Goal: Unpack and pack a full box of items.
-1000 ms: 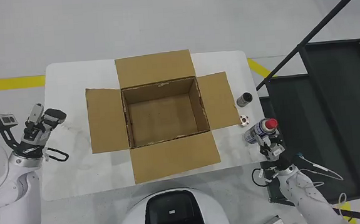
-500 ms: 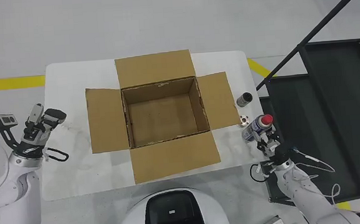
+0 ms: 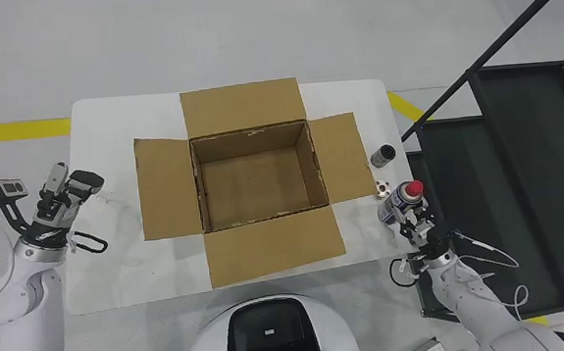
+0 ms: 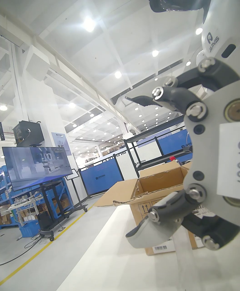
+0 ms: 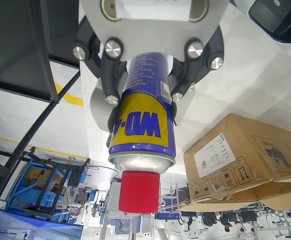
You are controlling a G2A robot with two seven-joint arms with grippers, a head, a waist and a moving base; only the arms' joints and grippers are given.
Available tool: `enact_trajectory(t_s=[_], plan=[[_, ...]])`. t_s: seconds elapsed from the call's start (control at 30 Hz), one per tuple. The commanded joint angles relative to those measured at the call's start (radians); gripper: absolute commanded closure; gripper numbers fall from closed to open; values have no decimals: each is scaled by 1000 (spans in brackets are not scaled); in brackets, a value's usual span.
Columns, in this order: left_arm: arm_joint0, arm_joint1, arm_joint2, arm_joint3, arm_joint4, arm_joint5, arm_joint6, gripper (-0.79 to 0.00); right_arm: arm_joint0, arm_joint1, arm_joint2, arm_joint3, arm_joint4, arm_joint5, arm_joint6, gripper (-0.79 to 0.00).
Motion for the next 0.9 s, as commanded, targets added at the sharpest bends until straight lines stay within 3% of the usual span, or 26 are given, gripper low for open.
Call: enact_trajectory(t_s=[0.0, 0.47, 0.87], plan=[[0, 0, 0, 0, 0, 0, 0, -785, -2, -1, -4, 2, 6, 1, -1, -785], [0, 0, 0, 0, 0, 0, 0, -785, -75, 30, -23, -97, 44, 29, -29, -785], [0, 0, 0, 0, 0, 0, 0, -785, -304, 154, 22, -459, -1, 108, -108, -785]])
